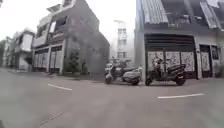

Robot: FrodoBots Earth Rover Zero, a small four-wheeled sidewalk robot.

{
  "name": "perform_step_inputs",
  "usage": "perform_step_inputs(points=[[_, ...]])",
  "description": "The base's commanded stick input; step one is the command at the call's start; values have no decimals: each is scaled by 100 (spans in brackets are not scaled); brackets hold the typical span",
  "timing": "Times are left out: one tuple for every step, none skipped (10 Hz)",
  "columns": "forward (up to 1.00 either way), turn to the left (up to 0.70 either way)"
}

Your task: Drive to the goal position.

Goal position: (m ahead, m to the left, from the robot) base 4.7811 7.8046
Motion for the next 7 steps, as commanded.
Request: perform_step_inputs(points=[[0,50],[0,50],[0,50],[0,50],[0,50],[0,50],[0,50]])
